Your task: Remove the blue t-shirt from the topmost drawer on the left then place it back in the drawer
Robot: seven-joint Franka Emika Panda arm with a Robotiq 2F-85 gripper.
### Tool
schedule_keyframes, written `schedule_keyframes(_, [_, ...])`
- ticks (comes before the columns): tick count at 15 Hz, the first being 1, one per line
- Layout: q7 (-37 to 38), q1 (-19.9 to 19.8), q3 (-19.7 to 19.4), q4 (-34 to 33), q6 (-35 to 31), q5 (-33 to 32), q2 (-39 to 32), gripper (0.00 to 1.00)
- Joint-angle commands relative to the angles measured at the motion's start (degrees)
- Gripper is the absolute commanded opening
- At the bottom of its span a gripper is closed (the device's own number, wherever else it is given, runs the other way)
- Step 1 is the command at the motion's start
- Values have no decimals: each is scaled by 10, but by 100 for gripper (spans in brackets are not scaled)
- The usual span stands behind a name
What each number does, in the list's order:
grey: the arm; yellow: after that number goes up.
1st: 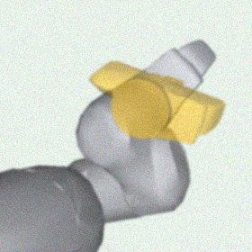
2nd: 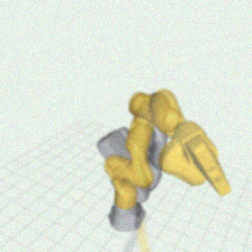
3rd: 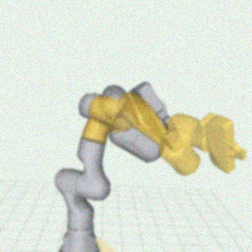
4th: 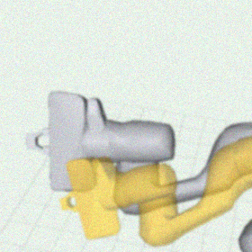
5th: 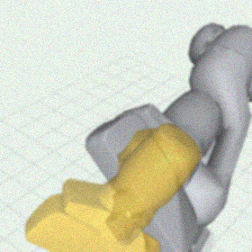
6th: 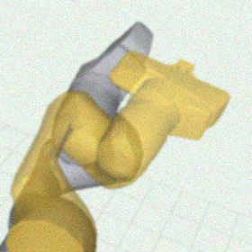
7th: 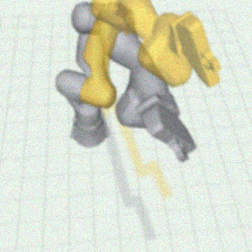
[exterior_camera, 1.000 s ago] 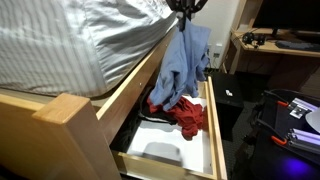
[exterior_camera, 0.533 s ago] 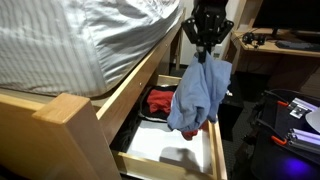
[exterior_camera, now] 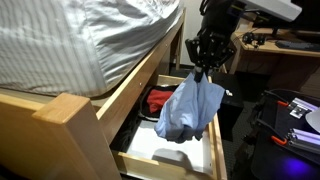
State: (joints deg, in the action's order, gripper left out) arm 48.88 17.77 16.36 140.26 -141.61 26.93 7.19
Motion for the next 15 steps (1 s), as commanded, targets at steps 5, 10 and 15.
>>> schedule_keyframes(5, [-51,5,10,59,-124,21,-4,2])
schedule_keyframes(10, [-86,10,6,67,-158,43,-15,2])
schedule_keyframes(15, [-177,27,12,82,-225,120,-25,2])
